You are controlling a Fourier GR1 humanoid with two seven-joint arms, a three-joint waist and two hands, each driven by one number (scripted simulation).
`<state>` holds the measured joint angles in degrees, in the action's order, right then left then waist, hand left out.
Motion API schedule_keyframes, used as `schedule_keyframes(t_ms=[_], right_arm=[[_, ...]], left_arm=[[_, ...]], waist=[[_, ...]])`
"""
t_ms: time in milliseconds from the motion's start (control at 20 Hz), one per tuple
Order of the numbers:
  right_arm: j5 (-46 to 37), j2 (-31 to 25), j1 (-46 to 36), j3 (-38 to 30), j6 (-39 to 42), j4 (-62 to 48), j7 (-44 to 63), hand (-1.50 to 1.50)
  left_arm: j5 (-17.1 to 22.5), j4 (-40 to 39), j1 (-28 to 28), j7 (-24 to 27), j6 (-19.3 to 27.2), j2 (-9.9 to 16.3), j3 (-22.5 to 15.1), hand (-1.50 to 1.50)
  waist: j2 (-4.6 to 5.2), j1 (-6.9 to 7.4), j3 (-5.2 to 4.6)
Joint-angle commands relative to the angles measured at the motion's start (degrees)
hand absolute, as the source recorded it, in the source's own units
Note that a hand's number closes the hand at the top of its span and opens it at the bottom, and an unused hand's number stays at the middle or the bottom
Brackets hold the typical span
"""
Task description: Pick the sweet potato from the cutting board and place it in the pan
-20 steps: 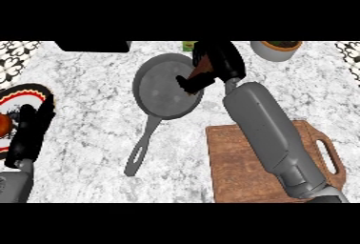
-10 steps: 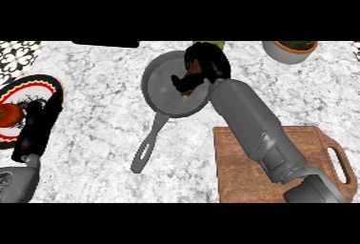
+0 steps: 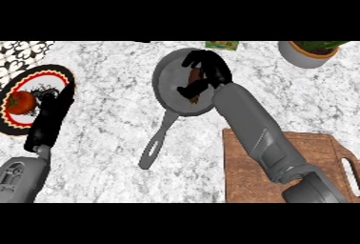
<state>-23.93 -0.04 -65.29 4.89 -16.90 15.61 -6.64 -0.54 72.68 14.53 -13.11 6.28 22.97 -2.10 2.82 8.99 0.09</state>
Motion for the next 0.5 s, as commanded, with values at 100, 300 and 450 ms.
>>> schedule_keyframes(t_ms=[100,300,450], right_arm=[[5.0,0.0,1.2,-0.3,-0.2,-2.6,-4.0,-1.50],[7.7,0.0,0.1,-1.9,-1.2,-2.5,-6.9,-1.50],[11.3,0.0,1.8,-3.7,-3.1,-1.3,-11.5,-1.50]], left_arm=[[-0.8,0.5,2.8,-1.6,0.6,-2.1,-1.6,0.00],[-1.0,0.2,3.0,-1.5,0.1,-1.3,-1.4,0.00],[0.0,-1.0,4.3,-1.4,-1.1,0.0,0.2,0.00]], waist=[[0.45,2.29,0.07],[0.61,2.43,0.10],[0.63,2.27,0.12]])
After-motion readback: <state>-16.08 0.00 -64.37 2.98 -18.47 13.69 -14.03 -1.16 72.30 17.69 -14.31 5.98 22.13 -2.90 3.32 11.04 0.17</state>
